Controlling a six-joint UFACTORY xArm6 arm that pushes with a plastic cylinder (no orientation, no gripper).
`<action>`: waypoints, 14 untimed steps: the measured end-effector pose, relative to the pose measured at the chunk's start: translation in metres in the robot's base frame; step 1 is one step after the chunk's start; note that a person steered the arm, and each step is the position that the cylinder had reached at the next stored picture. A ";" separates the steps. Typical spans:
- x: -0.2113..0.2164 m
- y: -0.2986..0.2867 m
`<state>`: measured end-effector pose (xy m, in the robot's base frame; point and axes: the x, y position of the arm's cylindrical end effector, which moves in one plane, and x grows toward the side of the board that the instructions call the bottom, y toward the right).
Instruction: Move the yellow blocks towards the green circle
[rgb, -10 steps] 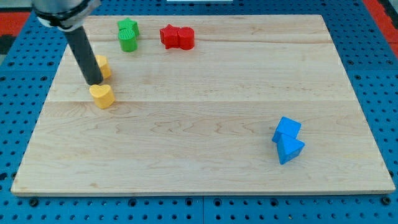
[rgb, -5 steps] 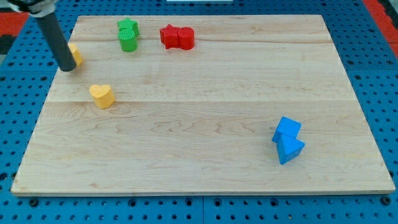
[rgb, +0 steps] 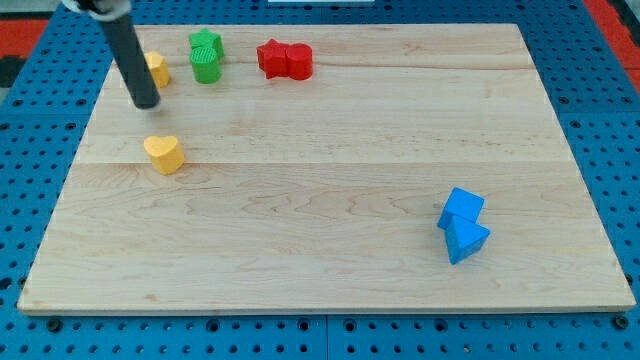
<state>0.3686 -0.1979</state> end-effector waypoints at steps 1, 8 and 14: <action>0.035 0.044; 0.071 -0.038; -0.047 -0.058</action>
